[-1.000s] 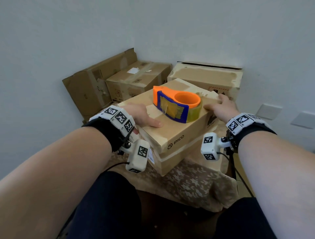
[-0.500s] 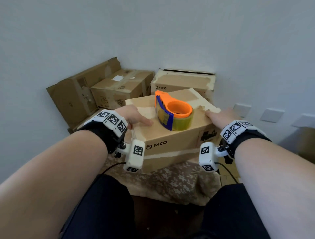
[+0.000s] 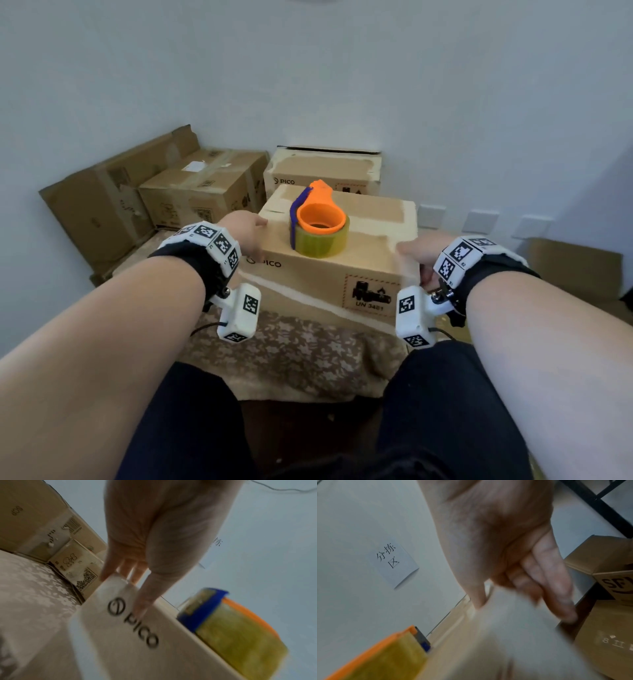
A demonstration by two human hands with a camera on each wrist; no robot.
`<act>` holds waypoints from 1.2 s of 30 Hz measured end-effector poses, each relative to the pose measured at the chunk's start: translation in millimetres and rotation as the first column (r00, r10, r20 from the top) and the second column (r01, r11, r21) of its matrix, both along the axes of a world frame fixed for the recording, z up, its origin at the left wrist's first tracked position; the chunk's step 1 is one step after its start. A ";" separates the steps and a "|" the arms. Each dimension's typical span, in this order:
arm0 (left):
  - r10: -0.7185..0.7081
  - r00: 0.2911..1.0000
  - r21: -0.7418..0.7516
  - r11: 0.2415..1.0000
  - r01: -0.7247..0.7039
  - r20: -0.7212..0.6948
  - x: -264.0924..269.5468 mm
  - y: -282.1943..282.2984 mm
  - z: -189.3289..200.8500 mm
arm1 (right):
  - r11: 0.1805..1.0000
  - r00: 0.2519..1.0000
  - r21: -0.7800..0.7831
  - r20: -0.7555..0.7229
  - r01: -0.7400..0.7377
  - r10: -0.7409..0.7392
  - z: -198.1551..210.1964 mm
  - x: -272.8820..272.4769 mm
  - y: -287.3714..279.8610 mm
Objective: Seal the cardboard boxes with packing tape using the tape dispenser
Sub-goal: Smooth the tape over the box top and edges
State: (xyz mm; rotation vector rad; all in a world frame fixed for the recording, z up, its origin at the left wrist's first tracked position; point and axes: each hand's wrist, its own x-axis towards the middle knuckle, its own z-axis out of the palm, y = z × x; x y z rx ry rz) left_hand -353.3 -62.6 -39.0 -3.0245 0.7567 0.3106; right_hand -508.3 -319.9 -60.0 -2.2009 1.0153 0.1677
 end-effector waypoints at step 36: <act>-0.096 0.880 -0.483 0.861 -0.161 -0.465 22.0 20.9 -13.2 | 0.820 0.873 -0.302 -0.224 -0.485 0.434 5.1 38.5 34.5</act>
